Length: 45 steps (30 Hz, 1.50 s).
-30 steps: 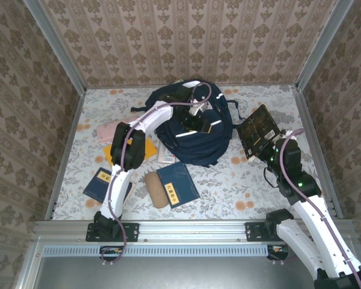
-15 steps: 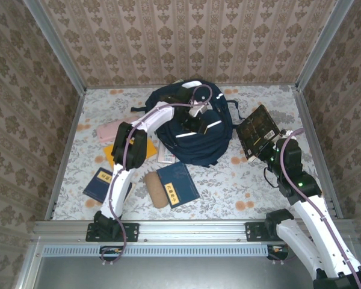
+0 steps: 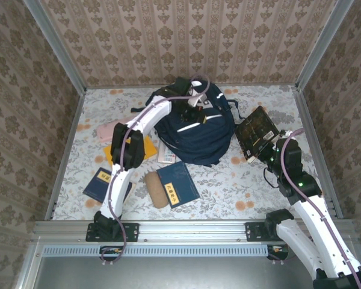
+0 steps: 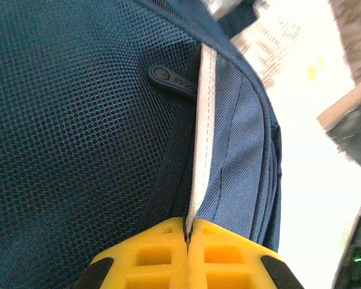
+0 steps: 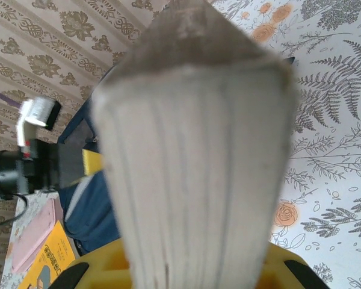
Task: Pack the student bag
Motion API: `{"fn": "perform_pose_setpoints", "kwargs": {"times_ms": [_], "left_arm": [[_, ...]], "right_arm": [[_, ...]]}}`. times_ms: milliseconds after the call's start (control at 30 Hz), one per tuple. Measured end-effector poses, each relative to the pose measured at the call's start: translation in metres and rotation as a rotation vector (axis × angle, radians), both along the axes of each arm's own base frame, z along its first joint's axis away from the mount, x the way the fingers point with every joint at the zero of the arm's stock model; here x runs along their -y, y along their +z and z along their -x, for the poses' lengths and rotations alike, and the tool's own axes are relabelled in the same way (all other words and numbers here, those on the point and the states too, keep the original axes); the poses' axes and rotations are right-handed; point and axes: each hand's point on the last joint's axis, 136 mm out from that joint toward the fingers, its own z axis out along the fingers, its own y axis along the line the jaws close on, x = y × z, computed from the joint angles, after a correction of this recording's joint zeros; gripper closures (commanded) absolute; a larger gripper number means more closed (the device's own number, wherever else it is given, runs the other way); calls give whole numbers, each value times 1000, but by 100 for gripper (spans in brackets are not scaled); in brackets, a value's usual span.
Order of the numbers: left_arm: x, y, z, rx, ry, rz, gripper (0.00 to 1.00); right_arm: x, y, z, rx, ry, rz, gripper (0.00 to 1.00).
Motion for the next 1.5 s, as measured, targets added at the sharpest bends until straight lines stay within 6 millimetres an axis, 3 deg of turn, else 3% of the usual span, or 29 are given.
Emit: {"fn": "perform_pose_setpoints", "kwargs": {"times_ms": [267, 400, 700, 1000, 1133, 1333, 1433, 1500], "left_arm": [[-25, 127, -42, 60, 122, 286, 100], [-37, 163, -55, 64, 152, 379, 100], [-33, 176, -53, -10, 162, 442, 100], [-24, 187, -49, -13, 140, 484, 100], [-24, 188, -47, -20, 134, 489, 100], [-22, 192, -46, -36, 122, 509, 100], [-21, 197, -45, -34, 115, 527, 100], [-20, 199, -45, -36, 108, 535, 100]], "right_arm": [[-10, 3, -6, 6, 4, -103, 100], [-26, 0, -25, 17, 39, -215, 100], [-69, -6, -70, 15, 139, -447, 100], [-136, -22, -100, -65, 265, -560, 100], [-150, -9, -103, -40, 302, -574, 100], [-156, 15, -118, 33, 324, -571, 100], [-164, 7, -140, 34, 325, -573, 100], [-170, -11, -157, 20, 315, -568, 100]]}}
